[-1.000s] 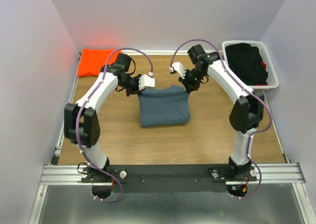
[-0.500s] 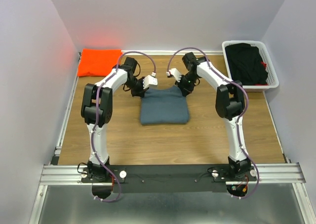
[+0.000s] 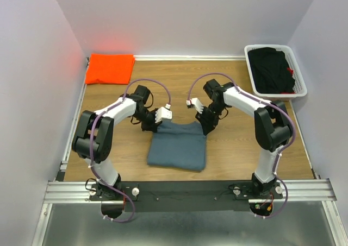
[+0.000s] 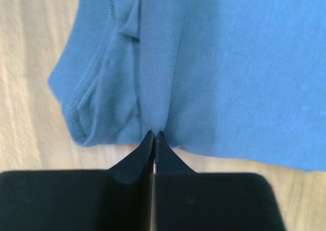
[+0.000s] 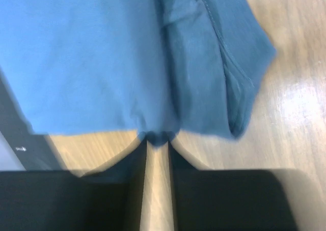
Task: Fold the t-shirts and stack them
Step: Fold the long partially folded tshirt into a neat square
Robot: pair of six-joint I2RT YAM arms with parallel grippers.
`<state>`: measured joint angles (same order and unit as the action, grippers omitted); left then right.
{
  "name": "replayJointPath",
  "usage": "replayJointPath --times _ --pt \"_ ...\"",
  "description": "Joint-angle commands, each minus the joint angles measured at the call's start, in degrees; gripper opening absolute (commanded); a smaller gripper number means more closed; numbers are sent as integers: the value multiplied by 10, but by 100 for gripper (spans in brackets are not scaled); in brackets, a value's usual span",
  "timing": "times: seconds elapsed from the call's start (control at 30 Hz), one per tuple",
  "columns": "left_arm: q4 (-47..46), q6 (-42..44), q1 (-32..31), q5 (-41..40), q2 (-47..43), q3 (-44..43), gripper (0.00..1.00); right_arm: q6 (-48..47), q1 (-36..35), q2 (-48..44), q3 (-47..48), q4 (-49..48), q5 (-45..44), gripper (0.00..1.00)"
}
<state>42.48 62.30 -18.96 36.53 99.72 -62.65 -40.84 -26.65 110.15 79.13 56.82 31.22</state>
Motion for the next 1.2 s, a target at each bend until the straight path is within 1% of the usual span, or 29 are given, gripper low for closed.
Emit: replayJointPath --times 0.0,0.03,0.1,0.13,0.17,0.2,0.23,0.27,0.3,0.47,0.57,0.83,0.97,1.03,1.07,1.13,1.17 --pt "21 1 1 28 -73 10 22 63 6 -47 -3 21 66 43" --pt "31 0 -1 32 -83 5 31 89 8 -56 9 22 74 46" --pt "41 -2 -12 48 -100 -18 35 116 19 -61 29 21 94 46" --pt "44 -8 -16 51 -103 -26 38 129 23 -52 58 20 101 46" --pt "43 -14 -22 55 -106 -33 42 153 29 -44 72 19 109 45" --pt "38 -18 -28 61 -107 -46 45 166 40 -31 87 17 131 44" --pt "34 -20 -34 64 -105 -50 46 176 43 -20 102 18 145 43" --pt "28 -32 -50 64 -103 -54 47 196 45 -7 116 17 154 39" --pt "12 -38 -57 65 -93 -58 48 206 46 20 138 14 170 37" --pt "-17 -58 -102 75 -40 -70 48 289 46 82 177 -35 219 24" --pt "-35 -65 -120 78 -10 -75 48 321 46 112 196 -57 238 23" --pt "-57 -75 -138 72 57 -77 48 342 44 165 202 -78 277 21" --pt "-61 -75 -148 68 76 -78 44 353 41 186 193 -85 304 21" --pt "-61 -74 -151 67 79 -77 38 353 36 198 191 -86 311 20" --pt "-63 -74 -154 66 79 -77 34 355 35 205 192 -88 315 20" --pt "-63 -74 -156 66 72 -77 31 355 28 210 192 -88 318 20" --pt "-63 -74 -157 65 70 -76 27 355 25 212 191 -90 320 18"
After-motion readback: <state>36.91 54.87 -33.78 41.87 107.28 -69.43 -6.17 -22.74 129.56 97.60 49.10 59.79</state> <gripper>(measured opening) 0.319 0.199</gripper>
